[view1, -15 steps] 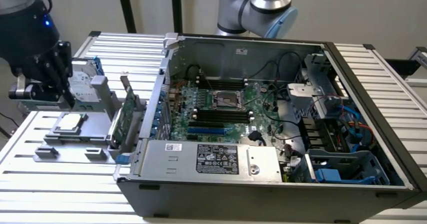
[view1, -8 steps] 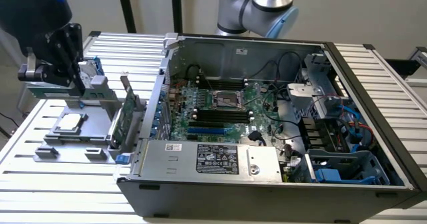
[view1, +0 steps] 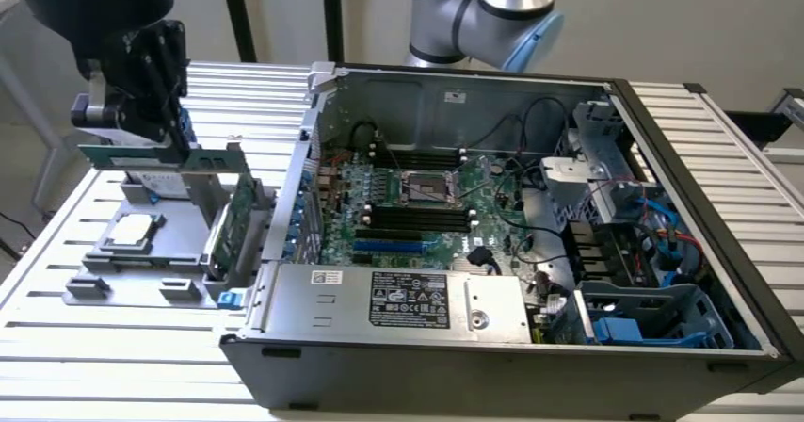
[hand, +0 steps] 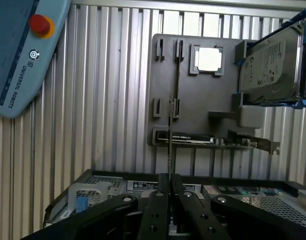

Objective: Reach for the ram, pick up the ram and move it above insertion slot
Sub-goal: 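Pick up the ram and move it above insertion slot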

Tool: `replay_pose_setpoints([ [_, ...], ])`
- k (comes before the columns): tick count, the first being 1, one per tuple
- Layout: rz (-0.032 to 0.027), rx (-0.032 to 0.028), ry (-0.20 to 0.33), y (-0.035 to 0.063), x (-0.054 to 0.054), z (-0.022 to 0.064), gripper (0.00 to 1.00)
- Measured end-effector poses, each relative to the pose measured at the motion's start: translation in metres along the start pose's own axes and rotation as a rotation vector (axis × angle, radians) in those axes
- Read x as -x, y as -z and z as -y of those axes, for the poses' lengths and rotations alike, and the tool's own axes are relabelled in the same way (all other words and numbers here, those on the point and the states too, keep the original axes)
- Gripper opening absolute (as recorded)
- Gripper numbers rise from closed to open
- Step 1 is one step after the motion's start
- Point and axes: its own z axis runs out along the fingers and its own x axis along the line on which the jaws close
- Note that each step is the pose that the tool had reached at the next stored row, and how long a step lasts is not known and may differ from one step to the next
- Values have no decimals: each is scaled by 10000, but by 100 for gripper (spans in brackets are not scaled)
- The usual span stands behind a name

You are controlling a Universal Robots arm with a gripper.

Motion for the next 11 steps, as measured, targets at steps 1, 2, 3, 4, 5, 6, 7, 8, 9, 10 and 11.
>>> replay_pose_setpoints([
  [1,2,-1,1,3,4,38,13],
  [2,5,-2,1,5,8,79,13],
  [3,6,-2,1,8,12,117,13],
  [4,7,-2,2,10,16,156,13],
  [5,8,-2,2,11,20,196,13],
  [6,8,-1,0,13,25,235,13],
  [7,8,-1,1,14,30,279,13],
  [8,10,-2,1,15,35,319,13],
  [9,10,-2,2,16,39,359,13],
  [10,10,-2,2,17,44,402,13],
  [11,10,-1,1,18,49,442,13],
])
